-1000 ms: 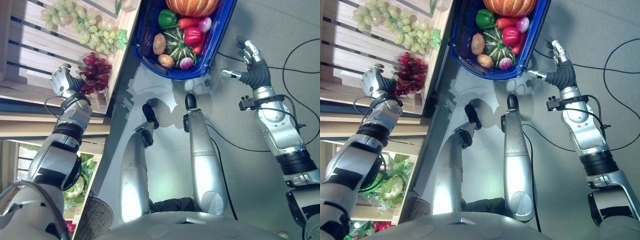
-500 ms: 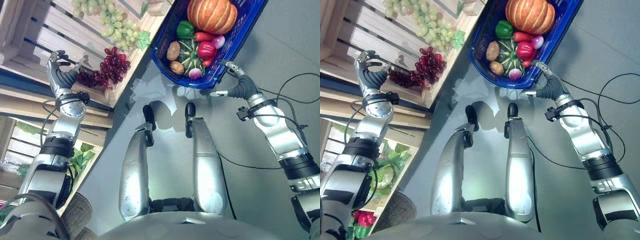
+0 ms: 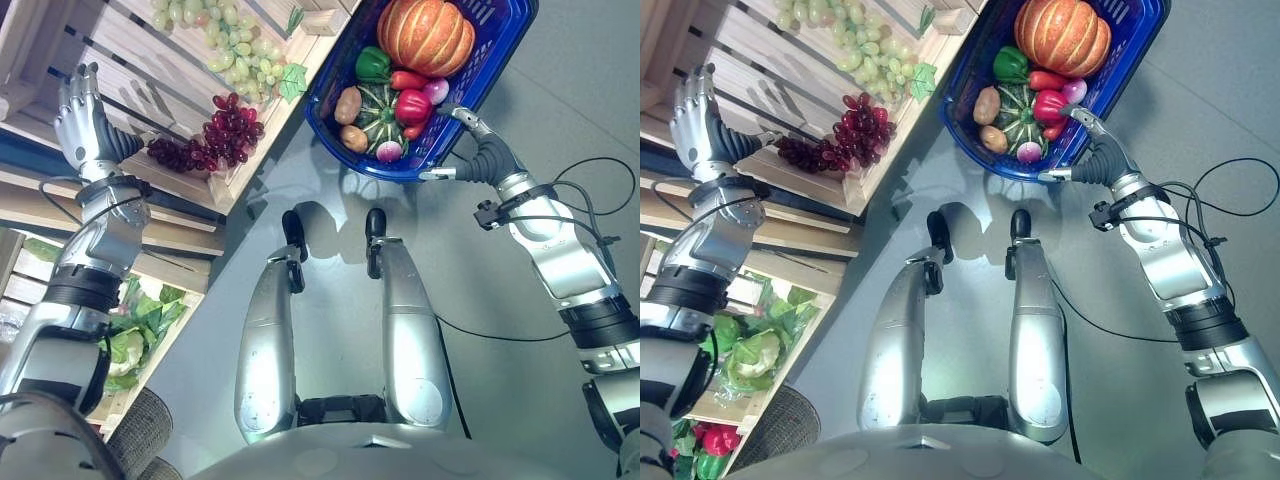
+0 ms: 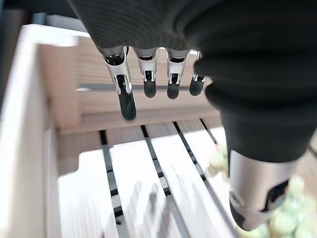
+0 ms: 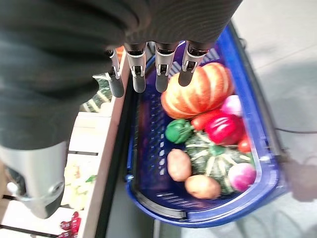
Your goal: Pick up fruits and vegetables into the basket
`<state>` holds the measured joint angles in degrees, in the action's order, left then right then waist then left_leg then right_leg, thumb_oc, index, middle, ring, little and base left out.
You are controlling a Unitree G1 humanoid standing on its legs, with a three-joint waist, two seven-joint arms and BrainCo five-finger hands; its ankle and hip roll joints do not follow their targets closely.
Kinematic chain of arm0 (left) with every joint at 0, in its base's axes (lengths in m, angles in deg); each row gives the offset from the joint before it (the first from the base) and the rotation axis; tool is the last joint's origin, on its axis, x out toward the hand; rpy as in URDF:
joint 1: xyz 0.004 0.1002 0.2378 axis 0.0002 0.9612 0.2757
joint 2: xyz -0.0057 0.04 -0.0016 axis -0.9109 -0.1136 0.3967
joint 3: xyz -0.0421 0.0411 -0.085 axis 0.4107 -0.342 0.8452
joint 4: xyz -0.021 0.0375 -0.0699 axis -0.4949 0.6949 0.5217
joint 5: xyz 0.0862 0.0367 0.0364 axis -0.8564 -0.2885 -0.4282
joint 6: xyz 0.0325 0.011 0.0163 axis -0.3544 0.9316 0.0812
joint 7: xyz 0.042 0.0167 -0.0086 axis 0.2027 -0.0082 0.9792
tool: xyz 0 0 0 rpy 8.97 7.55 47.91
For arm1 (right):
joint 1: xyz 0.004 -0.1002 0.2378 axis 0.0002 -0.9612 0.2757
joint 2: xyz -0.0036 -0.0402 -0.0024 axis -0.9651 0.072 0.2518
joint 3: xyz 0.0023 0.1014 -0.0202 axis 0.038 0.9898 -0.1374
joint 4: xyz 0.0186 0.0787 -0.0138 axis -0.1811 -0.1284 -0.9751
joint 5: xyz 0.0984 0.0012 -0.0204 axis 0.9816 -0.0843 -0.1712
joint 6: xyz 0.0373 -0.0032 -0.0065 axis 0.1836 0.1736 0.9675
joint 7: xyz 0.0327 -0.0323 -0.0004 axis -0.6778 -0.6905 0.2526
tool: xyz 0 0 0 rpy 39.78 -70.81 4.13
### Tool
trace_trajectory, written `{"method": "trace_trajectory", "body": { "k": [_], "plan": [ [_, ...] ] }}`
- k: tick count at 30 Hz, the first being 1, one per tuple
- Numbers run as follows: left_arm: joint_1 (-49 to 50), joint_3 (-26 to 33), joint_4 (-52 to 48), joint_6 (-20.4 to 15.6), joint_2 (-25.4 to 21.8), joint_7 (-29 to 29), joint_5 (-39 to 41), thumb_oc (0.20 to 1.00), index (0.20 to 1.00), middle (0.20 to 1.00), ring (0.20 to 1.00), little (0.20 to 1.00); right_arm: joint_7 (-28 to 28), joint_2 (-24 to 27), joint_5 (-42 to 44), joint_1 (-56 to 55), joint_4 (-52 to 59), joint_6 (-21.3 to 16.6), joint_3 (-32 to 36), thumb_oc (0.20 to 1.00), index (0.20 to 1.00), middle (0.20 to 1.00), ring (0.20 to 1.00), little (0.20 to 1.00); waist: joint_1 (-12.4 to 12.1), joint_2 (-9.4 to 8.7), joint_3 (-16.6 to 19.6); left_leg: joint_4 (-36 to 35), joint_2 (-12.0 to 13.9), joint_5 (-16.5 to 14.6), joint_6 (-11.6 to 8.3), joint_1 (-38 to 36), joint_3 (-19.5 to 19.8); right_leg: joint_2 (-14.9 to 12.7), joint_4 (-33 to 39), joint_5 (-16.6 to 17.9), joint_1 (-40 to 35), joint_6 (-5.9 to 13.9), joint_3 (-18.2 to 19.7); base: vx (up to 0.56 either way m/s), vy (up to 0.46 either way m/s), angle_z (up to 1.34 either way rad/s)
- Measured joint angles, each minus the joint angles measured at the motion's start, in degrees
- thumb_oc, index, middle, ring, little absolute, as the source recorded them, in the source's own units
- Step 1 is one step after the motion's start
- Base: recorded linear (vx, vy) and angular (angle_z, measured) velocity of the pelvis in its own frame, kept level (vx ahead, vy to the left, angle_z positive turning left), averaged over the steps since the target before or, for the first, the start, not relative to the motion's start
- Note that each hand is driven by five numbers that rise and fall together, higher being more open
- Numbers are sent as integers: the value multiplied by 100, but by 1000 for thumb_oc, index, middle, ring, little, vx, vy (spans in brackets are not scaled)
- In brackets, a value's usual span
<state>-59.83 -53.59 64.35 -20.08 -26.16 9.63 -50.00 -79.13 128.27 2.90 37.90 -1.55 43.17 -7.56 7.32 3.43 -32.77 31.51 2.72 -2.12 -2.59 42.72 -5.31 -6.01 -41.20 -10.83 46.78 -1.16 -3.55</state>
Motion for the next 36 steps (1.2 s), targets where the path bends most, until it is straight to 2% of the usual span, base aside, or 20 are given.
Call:
{"method": "trace_trajectory", "body": {
  "k": [6, 13, 22, 28, 36],
  "plan": [
    [-173, -424, 418, 138, 18, -178, -411, 1000, 1000, 1000, 1000, 1000, -276, 35, 226, -255, -1, -369, 13, 1000, 1000, 1000, 1000, 1000, 197, -43, -15, 138, 32, -132, 39, 93, -146, 32, -60, 12, 128, 35, 157, 63, 3, -11],
    [-292, -460, 1042, 21, 330, -261, -115, 1000, 1000, 1000, 1000, 1000, -506, 1, 599, -294, 0, -759, 107, 1000, 1000, 1000, 1000, 1000, 326, -46, -15, 304, 83, -249, 55, 127, -286, 78, -144, -23, 214, 88, 311, 27, 30, -10],
    [-343, -447, 1642, -331, 993, -481, 610, 1000, 1000, 1000, 1000, 1000, -717, -234, 927, -400, 43, -810, 347, 1000, 1000, 1000, 1000, 1000, 393, -44, -14, 306, 70, -235, 52, 421, -413, 78, -302, -14, 659, 66, 455, 10, 21, -4],
    [-509, -433, 1788, -396, 1060, -503, 1101, 1000, 1000, 1000, 1000, 1000, -770, -230, 927, -373, 44, -812, 370, 1000, 1000, 1000, 1000, 1000, 395, -44, -14, 324, 68, -219, 51, 582, -416, 75, -365, -15, 840, 64, 464, 0, 0, 0],
    [-760, -429, 2060, -296, 1061, -291, 1100, 1000, 1000, 1000, 1000, 1000, -866, -226, 928, -200, 30, -829, 374, 1000, 1000, 1000, 1000, 1000, 414, -44, -14, 437, 69, -212, 53, 864, -413, 71, -469, -16, 1121, 64, 482, 0, 0, 0]
  ]
}}
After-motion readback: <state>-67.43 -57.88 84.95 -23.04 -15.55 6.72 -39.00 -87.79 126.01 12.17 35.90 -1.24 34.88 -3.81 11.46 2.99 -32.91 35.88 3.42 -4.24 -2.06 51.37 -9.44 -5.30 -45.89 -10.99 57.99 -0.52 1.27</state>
